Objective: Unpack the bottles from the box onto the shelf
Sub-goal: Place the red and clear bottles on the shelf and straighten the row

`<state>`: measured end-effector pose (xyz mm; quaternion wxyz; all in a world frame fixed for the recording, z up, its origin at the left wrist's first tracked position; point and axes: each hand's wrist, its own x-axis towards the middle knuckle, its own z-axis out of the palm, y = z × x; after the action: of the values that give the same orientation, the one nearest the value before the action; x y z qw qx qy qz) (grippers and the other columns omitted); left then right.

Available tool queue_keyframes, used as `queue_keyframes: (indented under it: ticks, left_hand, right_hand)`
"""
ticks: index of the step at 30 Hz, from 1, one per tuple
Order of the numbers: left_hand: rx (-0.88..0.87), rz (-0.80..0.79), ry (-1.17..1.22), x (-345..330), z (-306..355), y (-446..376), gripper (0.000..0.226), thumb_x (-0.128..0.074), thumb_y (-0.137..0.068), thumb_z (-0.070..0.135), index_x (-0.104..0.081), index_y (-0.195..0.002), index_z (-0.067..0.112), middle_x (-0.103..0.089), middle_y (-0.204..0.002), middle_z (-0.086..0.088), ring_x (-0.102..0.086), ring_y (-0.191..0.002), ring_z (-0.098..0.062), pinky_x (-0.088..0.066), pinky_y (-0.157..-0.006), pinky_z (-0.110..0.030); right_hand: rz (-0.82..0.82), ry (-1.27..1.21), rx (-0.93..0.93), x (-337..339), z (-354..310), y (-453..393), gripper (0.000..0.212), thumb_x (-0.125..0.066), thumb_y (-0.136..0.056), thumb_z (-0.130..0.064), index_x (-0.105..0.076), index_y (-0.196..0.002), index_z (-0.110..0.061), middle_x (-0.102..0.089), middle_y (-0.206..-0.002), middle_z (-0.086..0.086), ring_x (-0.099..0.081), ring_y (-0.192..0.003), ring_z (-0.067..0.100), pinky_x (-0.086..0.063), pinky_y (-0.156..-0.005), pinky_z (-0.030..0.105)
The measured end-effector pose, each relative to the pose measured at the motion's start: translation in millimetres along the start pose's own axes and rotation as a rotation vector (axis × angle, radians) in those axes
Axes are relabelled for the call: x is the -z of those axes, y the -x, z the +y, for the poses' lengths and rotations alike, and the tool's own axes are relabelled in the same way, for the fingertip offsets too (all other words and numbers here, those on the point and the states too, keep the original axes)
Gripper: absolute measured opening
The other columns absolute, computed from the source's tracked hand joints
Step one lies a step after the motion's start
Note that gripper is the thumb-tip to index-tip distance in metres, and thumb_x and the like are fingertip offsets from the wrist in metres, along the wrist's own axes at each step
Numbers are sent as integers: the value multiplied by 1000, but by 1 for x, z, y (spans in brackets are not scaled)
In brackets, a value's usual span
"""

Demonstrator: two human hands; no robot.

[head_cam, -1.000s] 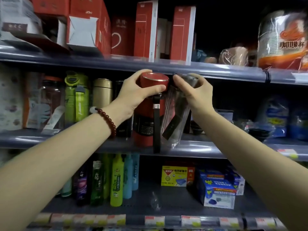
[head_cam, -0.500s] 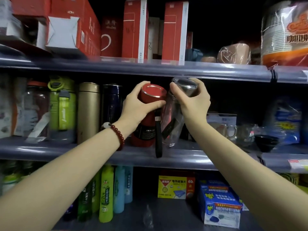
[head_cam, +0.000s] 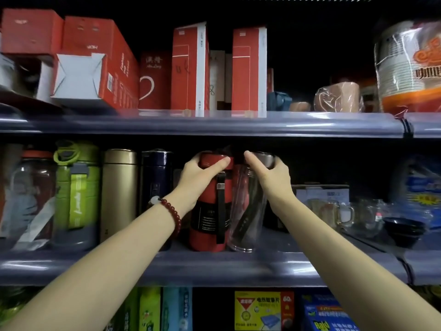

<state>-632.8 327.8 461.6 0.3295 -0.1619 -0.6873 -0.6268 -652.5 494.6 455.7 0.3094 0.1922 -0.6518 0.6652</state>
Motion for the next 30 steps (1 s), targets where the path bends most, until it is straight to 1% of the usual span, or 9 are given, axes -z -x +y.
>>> queue_keyframes:
  ticks: [4,7,11,13,16,19,23,28,30]
  left_hand:
    - [44,12,26,9,-17,-6,43,-69,-68,59,-62,-102,34,-70,-105,8,-67,-100,-13,-51,-91,-32]
    - [108,-44,136,11,-24,-4,45,-61,-84,49,-54,-124,29,-66,-114,6,-65,-101,-11,-50,-84,-26]
    - [126,-89,209,15,-30,-1,41,-53,-91,42,-49,-130,29,-67,-111,6,-65,-99,-9,-49,-77,-25]
    - [142,-100,221,17,-32,1,38,-52,-92,39,-51,-129,28,-67,-109,4,-65,-98,-13,-50,-80,-29]
    - [134,-101,195,21,-30,4,24,-51,-90,31,-58,-112,28,-68,-94,4,-63,-93,-18,-49,-83,-34]
    - [141,-163,126,26,-32,6,32,-56,-77,35,-58,-109,36,-68,-101,2,-63,-100,-20,-48,-96,-39]
    - [133,-248,31,33,-29,17,44,-61,-88,32,-46,-129,37,-63,-115,9,-59,-112,-14,-44,-96,-31]
    - [72,33,-348,19,-23,32,68,-72,-71,53,-46,-129,27,-55,-125,-3,-53,-117,-22,-43,-99,-35]
    - [123,22,-405,18,-25,33,83,-70,-69,58,-36,-138,28,-48,-134,-8,-48,-123,-27,-41,-103,-40]
  right_hand:
    - [-37,29,17,-18,10,3,73,-74,-66,-62,-54,-125,-25,-67,-112,-5,-64,-105,15,-52,-96,39]
    - [-38,58,23,-27,17,8,66,-73,-74,-52,-50,-127,-20,-65,-110,-3,-64,-101,14,-53,-84,29]
    - [-37,42,6,-27,22,7,61,-74,-74,-50,-52,-122,-19,-66,-107,-3,-66,-97,14,-54,-77,26]
    - [-52,46,6,-25,23,7,60,-75,-73,-51,-54,-120,-20,-68,-105,-3,-67,-95,13,-55,-80,30]
    - [-126,79,-1,-20,27,13,60,-77,-73,-47,-53,-120,-20,-67,-108,-4,-66,-98,11,-51,-73,22]
    - [-232,162,-59,-9,35,23,63,-79,-70,-48,-53,-120,-20,-68,-109,-6,-65,-99,8,-52,-85,27]
    - [-292,240,-108,-1,34,31,53,-78,-73,-47,-51,-112,-24,-63,-106,-10,-60,-96,4,-47,-86,29]
    - [-246,216,-118,-4,32,39,63,-77,-71,-53,-54,-120,-21,-65,-112,-6,-62,-103,11,-49,-91,34]
    - [-278,179,-148,-3,32,39,63,-76,-72,-53,-53,-121,-21,-66,-114,-4,-63,-103,12,-49,-88,33]
